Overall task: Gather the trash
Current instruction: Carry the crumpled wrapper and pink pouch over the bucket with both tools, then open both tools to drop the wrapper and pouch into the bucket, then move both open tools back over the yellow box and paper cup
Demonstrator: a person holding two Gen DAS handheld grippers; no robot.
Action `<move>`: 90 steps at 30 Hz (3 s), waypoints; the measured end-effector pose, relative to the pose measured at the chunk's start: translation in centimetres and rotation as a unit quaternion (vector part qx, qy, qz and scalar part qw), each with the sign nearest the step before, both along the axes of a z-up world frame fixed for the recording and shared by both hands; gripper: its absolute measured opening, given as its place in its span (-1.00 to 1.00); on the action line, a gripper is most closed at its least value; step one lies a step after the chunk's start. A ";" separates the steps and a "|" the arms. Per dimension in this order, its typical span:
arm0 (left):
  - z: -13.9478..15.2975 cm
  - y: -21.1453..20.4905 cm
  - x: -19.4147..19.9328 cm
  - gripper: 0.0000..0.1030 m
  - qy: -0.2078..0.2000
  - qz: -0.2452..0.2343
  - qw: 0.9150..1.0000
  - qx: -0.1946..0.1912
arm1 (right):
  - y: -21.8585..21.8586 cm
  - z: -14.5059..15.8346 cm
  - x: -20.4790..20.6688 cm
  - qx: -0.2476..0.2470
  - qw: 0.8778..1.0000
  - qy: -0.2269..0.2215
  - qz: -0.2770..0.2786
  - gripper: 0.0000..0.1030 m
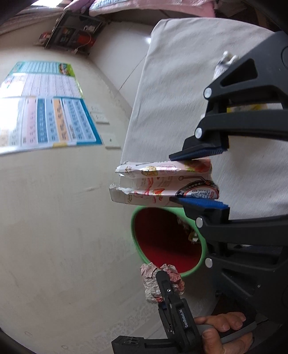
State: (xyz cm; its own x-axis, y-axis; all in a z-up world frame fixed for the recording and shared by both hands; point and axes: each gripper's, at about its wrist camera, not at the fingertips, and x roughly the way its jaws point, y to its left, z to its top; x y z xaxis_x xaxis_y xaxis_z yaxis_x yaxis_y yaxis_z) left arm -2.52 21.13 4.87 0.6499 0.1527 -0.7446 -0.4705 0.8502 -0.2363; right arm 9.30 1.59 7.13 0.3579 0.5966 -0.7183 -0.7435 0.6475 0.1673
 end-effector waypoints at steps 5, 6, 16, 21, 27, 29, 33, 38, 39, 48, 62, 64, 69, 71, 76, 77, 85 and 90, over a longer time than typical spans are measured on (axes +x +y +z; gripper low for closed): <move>-0.5 2.4 -1.4 -0.15 -0.008 0.022 1.000 -0.016 | 2.8 0.2 -0.3 0.000 1.000 0.001 0.022 -0.40; -0.6 3.0 -1.7 -0.15 -0.008 0.028 0.999 -0.020 | 3.5 0.2 -0.4 0.002 1.000 0.003 0.027 -0.40; -1.1 4.9 -2.7 -0.15 -0.011 0.043 0.999 -0.030 | 9.4 -1.1 -1.2 0.003 0.997 0.021 0.068 -0.40; -0.8 5.4 -2.9 -0.14 -0.016 0.050 0.998 -0.033 | 12.0 -1.7 -1.1 -0.004 0.996 0.025 0.081 -0.40; -0.8 6.9 -2.7 -0.14 -0.022 0.056 0.997 -0.052 | 13.4 -2.9 -1.1 -0.020 0.995 0.025 0.089 -0.40; -0.8 7.2 -2.4 -0.14 -0.023 0.056 0.997 -0.054 | 13.7 -3.1 -1.1 -0.020 0.995 0.030 0.091 -0.40; -0.6 7.4 -2.0 -0.13 -0.025 0.054 0.997 -0.053 | 14.4 -3.3 -1.3 -0.022 0.995 0.034 0.097 -0.39; -0.6 7.7 -1.7 0.37 -0.017 0.064 0.996 -0.052 | 15.2 -3.5 -1.4 -0.020 0.994 0.037 0.099 -0.11; -0.6 7.8 -1.8 0.43 -0.019 0.068 0.996 -0.053 | 15.2 -3.5 -1.4 -0.020 0.994 0.035 0.097 0.18; -0.7 7.8 -3.1 0.84 -0.025 0.093 0.993 -0.064 | 13.1 -3.7 -2.5 -0.038 0.995 0.010 0.090 0.81; -1.2 0.3 -0.5 0.84 -0.015 0.037 0.997 -0.069 | 1.6 -2.7 -1.8 -0.032 0.999 -0.003 0.032 0.91; -1.3 -1.3 0.2 0.84 -0.011 0.022 0.997 -0.068 | -0.5 -2.8 -1.4 -0.033 0.999 -0.005 0.016 0.91; -1.5 -5.4 2.2 0.84 -0.004 -0.015 0.998 -0.065 | -5.6 -3.1 0.6 -0.033 0.999 -0.001 -0.030 0.90; -1.7 -7.4 3.4 0.84 0.001 -0.033 0.997 -0.065 | -7.8 -3.1 1.4 -0.033 0.998 -0.002 -0.048 0.90; -2.7 -12.0 6.0 0.84 0.018 -0.079 0.994 -0.072 | -13.2 -3.3 3.7 -0.039 0.995 -0.006 -0.095 0.90; -2.9 -12.9 6.4 0.84 0.021 -0.089 0.993 -0.073 | -14.3 -3.4 4.2 -0.041 0.994 -0.006 -0.105 0.90; -5.4 -19.1 11.0 0.84 0.043 -0.139 0.983 -0.111 | -20.1 -4.7 5.9 -0.053 0.987 0.004 -0.150 0.90; -6.9 -20.3 13.3 0.84 0.058 -0.130 0.980 -0.138 | -20.7 -6.1 6.4 -0.063 0.987 0.015 -0.144 0.90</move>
